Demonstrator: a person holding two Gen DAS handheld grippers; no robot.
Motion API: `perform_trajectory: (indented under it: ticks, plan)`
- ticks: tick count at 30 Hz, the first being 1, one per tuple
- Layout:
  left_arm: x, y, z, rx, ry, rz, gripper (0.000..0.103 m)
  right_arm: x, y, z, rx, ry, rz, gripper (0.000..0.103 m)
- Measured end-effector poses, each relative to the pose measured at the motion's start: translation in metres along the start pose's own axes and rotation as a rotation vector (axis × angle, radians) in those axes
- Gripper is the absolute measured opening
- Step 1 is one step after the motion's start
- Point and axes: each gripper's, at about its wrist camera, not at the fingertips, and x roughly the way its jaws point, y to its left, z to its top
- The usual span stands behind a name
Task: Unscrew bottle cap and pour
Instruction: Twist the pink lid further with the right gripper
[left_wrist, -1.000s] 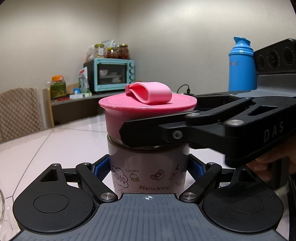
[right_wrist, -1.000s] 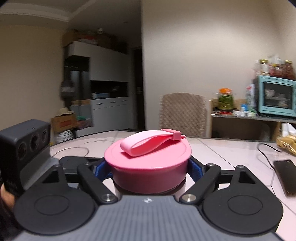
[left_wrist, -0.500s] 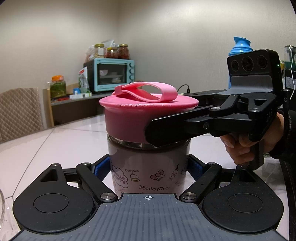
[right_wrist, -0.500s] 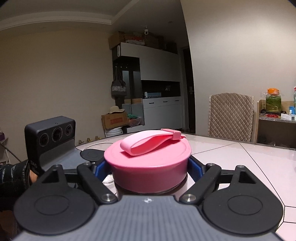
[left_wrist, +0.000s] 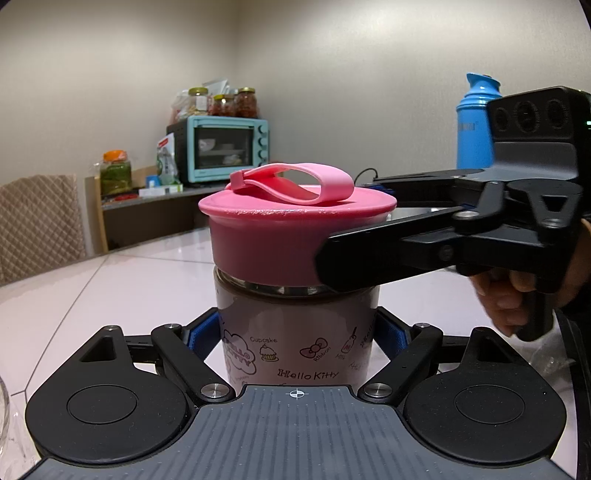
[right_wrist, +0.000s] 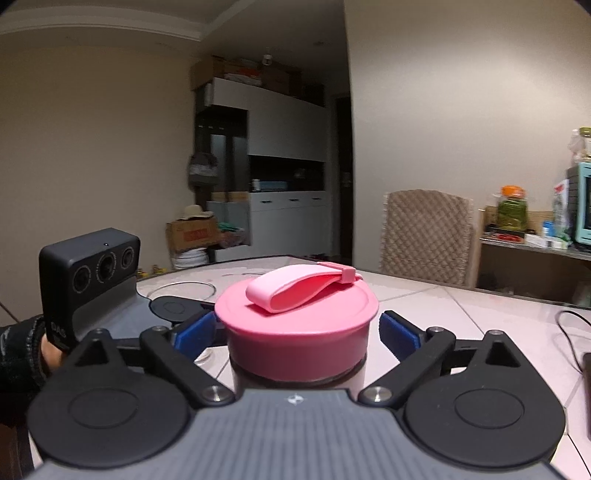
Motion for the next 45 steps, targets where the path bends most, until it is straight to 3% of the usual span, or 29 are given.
perform_trajectory:
  ticks: [6, 16, 42, 45]
  plan:
    - [0.000, 0.000, 0.000, 0.000, 0.000, 0.000, 0.089, -0.005, 0.018, -0.003, 0.057, -0.015, -0.150, 0.101]
    - [0.000, 0.000, -0.001, 0.000, 0.000, 0.000, 0.090, 0.018, 0.059, -0.003, -0.006, -0.017, -0.350, 0.101]
    - [0.000, 0.000, -0.001, 0.000, 0.000, 0.000, 0.090, 0.028, 0.064, -0.009, 0.060, 0.000, -0.455, 0.099]
    - [0.000, 0.000, -0.001, 0.001, 0.000, 0.000, 0.090, 0.029, 0.062, -0.010, 0.070, 0.000, -0.451, 0.094]
